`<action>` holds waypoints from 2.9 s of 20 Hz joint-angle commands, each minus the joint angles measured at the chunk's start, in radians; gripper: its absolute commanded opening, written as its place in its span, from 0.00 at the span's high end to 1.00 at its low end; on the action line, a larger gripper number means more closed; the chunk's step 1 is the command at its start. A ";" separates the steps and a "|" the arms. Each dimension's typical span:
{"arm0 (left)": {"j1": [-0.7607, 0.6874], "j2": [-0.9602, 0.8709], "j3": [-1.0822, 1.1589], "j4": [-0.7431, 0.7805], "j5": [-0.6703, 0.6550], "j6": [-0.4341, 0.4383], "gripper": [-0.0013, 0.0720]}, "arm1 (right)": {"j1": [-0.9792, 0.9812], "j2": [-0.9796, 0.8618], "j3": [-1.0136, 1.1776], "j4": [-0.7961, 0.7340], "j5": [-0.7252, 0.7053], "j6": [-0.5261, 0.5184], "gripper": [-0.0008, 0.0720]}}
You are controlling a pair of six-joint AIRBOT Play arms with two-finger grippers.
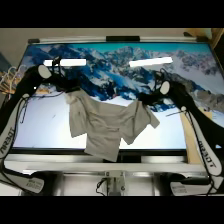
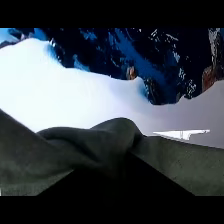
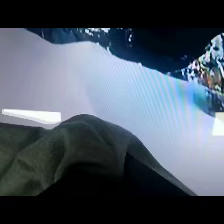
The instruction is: Fold the shirts.
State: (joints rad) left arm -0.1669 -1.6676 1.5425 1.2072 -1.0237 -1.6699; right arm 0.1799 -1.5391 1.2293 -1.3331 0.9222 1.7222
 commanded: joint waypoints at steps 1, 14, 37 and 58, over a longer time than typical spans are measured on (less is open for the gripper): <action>0.018 -0.080 0.077 -0.027 -0.154 0.009 0.03 | -0.011 -0.040 0.060 0.015 0.061 -0.057 0.23; 0.166 0.386 -0.836 -0.213 -0.022 0.116 0.06 | -0.180 0.448 -0.543 0.302 0.357 -0.280 0.09; 0.188 0.559 -0.653 -0.160 -0.084 0.241 0.93 | 0.072 0.344 -0.327 0.618 0.014 -0.377 0.88; 0.578 1.130 -0.447 -0.233 -0.186 0.311 0.93 | -0.415 0.701 -0.066 0.120 0.331 -0.132 0.87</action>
State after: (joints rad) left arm 0.4122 -0.5472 1.3548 1.1664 -1.3685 -1.4750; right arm -0.2352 -0.7639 1.3491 -1.2472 1.3804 1.5791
